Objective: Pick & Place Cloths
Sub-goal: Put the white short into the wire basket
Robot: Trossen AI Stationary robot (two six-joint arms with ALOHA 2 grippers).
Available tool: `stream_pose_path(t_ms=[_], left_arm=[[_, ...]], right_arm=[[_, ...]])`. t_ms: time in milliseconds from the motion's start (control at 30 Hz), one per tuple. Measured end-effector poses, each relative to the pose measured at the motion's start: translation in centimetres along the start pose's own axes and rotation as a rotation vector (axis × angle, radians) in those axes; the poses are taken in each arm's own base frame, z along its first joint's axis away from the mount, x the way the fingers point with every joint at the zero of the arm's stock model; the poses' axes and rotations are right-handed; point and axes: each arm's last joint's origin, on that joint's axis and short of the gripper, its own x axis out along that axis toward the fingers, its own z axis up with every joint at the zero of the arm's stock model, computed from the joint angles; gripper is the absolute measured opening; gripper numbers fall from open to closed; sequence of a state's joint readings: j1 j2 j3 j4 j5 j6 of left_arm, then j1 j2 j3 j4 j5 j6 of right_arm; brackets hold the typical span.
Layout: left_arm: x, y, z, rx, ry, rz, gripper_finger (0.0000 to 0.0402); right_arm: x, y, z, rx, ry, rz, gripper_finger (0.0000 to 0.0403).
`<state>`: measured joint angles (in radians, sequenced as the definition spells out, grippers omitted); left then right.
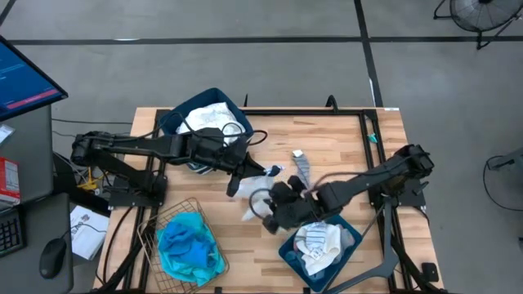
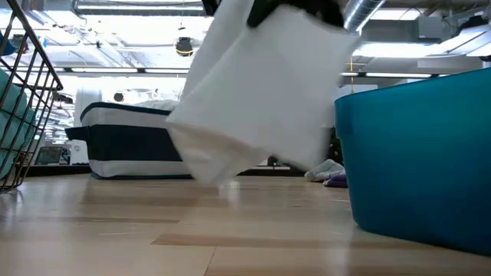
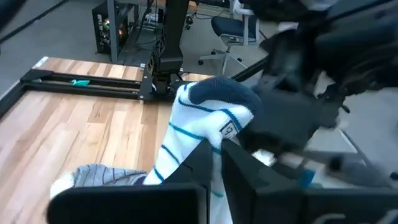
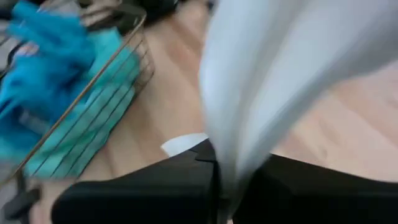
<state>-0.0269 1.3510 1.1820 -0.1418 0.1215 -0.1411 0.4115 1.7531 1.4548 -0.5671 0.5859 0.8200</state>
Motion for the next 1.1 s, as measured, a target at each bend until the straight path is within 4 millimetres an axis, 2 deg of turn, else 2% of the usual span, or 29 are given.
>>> stream_pose_path(t_ms=[200,367,467,600,800,933,1000,1100], left_arm=[[0.0,0.0,-0.2,0.060,0.019,0.003,0.0076],[0.0,0.1,-0.4,0.080,0.044,0.026,0.0133],[0.0,0.3,-0.5,0.080,0.052,0.081,0.0151],[-0.1,0.4,-0.5,0.081,0.048,0.129,0.0156],[0.0,0.5,-0.5,0.081,0.048,0.136,0.0147],[-0.1,0.5,-0.6,0.081,0.051,0.136,0.0141],[-0.1,0.5,-0.6,0.081,0.052,0.136,0.0139],[0.0,0.5,-0.6,0.081,0.052,0.136,0.0137]], right_arm=[[-3.8,1.4,-0.4,0.023,0.090,-0.025,0.0002],[-7.8,2.3,0.5,0.047,0.099,-0.043,0.0001],[-10.3,2.7,1.1,0.062,0.098,-0.041,0.0001],[-13.4,2.5,1.1,0.077,0.134,-0.070,0.0001],[-17.1,1.9,-1.3,0.108,0.208,-0.153,0.0000],[-18.5,2.4,-3.0,0.130,0.247,-0.116,0.0000],[-18.6,2.5,-3.4,0.161,0.281,-0.121,0.0000],[-18.0,2.5,-5.1,0.180,0.372,-0.169,0.0000]])
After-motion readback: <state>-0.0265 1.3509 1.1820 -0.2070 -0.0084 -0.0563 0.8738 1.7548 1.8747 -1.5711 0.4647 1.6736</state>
